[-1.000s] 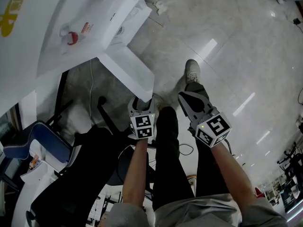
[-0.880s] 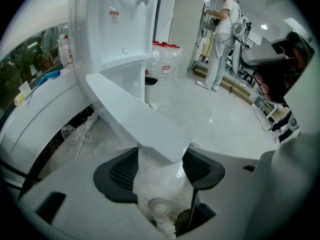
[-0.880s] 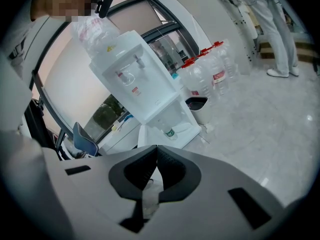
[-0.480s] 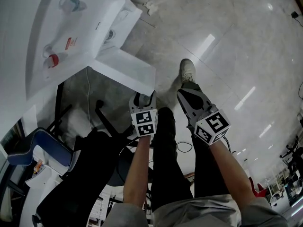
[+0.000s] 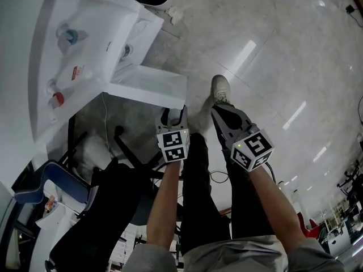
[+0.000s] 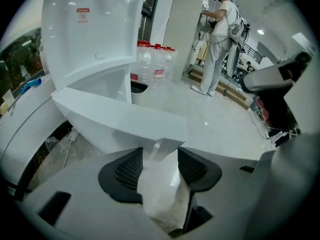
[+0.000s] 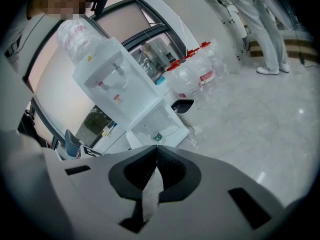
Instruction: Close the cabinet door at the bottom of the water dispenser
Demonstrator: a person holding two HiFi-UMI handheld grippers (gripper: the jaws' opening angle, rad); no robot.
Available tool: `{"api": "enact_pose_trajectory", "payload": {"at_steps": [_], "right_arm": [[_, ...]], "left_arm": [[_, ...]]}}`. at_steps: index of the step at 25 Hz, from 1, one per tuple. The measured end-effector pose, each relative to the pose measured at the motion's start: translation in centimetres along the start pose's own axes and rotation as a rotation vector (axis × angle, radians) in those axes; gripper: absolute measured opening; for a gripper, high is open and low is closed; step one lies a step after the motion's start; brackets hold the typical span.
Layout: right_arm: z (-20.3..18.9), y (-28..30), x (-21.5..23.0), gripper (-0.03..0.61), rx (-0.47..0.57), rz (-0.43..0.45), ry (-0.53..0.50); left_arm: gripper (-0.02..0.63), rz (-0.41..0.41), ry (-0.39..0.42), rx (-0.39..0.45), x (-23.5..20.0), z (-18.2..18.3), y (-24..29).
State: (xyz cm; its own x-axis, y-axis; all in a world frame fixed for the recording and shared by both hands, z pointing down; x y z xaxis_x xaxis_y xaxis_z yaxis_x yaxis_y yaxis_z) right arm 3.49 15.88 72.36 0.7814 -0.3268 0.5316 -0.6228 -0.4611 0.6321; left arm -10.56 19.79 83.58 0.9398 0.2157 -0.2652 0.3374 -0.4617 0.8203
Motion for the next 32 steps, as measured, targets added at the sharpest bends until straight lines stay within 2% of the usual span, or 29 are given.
{"api": "enact_pose_trajectory", "payload": {"at_steps": [11,13,15,18,23,28,31,32], "right_arm": [[2.3,1.0,3.3,0.011,-0.029,-0.001,-0.006],[2.1,2.0,4.0,0.011,-0.056,-0.014,-0.056],[1.9,3.4,4.2,0.012,-0.091,-0.018,-0.155],[1.7,5.7,3.8,0.012,-0.136,0.019,-0.297],[1.8,10.1,3.6,0.014,-0.171,0.062,-0.383],[2.6,12.9,3.2,0.019,-0.192,0.084,-0.506],[2.8,14.0,2.5,0.087,-0.21,0.092,-0.577],[2.9,14.4,2.4,0.089,-0.213,0.089,-0.59]], "left_arm": [[0.17,-0.027,0.064,-0.06,0.1,3.7,2.3],[0.169,-0.037,0.096,-0.087,0.2,4.2,2.6],[0.169,-0.051,0.137,-0.114,0.1,4.7,2.9],[0.169,-0.079,0.178,-0.126,0.2,5.7,3.4],[0.169,-0.126,0.223,-0.101,-0.1,7.2,4.2],[0.17,-0.153,0.179,-0.082,-1.4,8.5,4.4],[0.17,-0.175,0.161,-0.087,-2.0,8.8,4.3],[0.169,-0.182,0.157,-0.087,-2.2,9.0,4.3]]}}
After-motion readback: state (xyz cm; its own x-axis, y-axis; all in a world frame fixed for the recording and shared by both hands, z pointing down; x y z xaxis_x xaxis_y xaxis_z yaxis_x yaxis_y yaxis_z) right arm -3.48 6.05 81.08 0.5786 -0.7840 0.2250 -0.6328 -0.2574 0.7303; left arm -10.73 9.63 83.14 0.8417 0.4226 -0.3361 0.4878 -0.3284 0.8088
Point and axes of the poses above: the fingertips, and each gripper's own axes: y forward along the fingers, x to its right, z out of its top, the point moved 3 cm from there along -y, backward along the fingers, and after that the axes turned 5 degrees about -z, right-handed, at the moved point
